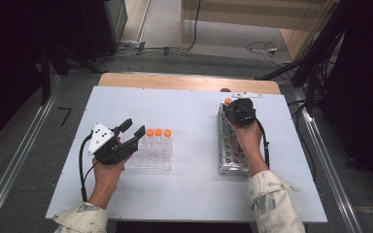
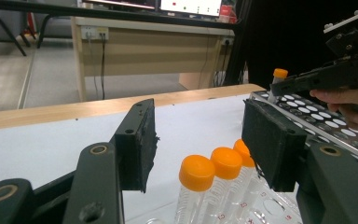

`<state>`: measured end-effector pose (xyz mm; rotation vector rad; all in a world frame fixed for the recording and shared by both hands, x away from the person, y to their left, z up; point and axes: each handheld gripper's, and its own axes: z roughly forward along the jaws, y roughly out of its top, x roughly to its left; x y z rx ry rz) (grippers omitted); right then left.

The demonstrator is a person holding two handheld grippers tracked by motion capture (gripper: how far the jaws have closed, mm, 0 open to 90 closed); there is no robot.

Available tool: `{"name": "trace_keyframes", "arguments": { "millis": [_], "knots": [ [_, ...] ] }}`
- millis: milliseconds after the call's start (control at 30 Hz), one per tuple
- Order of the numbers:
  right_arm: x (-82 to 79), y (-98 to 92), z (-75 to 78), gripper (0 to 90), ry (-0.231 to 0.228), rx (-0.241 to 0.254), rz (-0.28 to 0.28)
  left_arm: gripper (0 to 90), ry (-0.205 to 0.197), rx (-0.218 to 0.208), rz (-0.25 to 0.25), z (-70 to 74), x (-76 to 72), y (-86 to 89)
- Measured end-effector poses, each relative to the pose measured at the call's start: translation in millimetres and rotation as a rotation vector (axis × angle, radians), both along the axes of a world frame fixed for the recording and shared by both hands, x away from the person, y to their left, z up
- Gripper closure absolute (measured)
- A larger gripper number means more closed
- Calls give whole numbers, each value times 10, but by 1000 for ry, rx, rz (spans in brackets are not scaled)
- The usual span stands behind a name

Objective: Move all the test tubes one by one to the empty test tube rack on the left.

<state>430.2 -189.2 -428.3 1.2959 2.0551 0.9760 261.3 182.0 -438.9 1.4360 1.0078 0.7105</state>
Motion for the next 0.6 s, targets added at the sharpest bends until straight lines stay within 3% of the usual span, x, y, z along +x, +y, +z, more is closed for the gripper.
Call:
{"name": "trace_keyframes", "arguments": {
  "millis": [167,367,500,600],
  "knots": [
    [-42,-24,63,721,-55,34,5,443,-2,0,-2,8,-6,0],
    [-180,-55,251,723,-165,74,21,443,-19,-3,-18,60,-29,-28],
    [-328,-64,402,722,-222,114,54,443,-40,-7,-31,122,-68,-62],
    [-494,-30,516,722,-250,139,114,442,-56,-8,-51,179,-100,-105]
  ]
}}
